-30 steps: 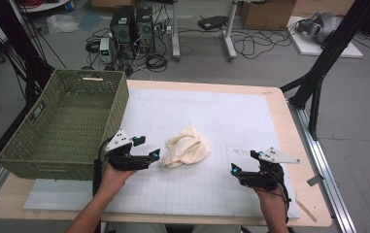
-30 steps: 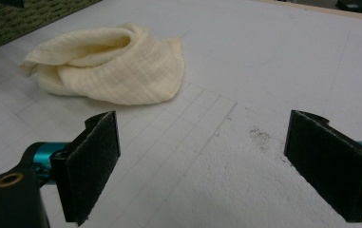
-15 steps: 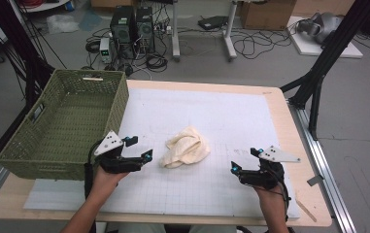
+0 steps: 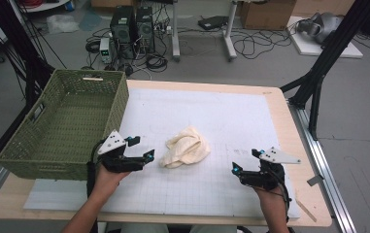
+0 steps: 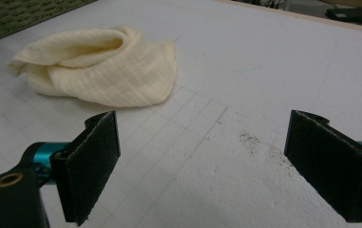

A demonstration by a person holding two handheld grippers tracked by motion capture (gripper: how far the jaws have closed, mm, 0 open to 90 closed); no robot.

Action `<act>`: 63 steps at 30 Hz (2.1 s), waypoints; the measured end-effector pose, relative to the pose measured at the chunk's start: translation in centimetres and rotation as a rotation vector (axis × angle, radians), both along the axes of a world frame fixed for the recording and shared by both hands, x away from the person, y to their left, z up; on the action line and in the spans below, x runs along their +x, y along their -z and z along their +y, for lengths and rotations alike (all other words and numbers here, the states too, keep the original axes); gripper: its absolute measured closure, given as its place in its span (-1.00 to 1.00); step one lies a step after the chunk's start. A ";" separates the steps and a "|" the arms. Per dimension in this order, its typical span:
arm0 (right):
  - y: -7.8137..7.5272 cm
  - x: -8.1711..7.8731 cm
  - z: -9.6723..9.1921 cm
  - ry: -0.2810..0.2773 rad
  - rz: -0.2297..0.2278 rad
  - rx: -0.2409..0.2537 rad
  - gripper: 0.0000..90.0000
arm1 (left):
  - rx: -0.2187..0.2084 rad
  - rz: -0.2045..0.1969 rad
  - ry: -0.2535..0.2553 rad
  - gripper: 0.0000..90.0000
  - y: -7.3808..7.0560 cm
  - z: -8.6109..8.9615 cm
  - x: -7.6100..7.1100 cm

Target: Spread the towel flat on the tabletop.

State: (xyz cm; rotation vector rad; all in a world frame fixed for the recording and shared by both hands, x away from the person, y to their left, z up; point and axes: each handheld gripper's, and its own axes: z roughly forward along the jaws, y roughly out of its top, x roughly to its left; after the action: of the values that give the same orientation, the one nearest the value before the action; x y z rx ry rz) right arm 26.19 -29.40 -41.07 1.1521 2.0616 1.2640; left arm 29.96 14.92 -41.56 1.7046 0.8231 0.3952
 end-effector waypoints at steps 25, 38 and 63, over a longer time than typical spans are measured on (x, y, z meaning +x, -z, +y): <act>0.4 -0.3 0.3 -0.050 0.034 -0.017 -0.76 | 0.108 0.027 0.157 -0.31 1.3 -4.0 0.2; 0.5 -0.7 -0.1 -0.038 0.040 -0.005 -0.75 | 0.267 0.009 0.245 0.88 1.6 -7.9 0.3; -0.1 0.5 6.2 -0.287 -0.010 -0.028 -0.09 | -0.086 0.055 0.239 0.90 -0.4 -6.2 1.5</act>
State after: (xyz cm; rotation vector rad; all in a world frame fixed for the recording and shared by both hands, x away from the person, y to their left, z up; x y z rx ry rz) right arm 26.64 -23.21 -40.95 0.8570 2.2907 1.3603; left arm 31.46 8.69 -41.13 1.7154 0.6565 0.1477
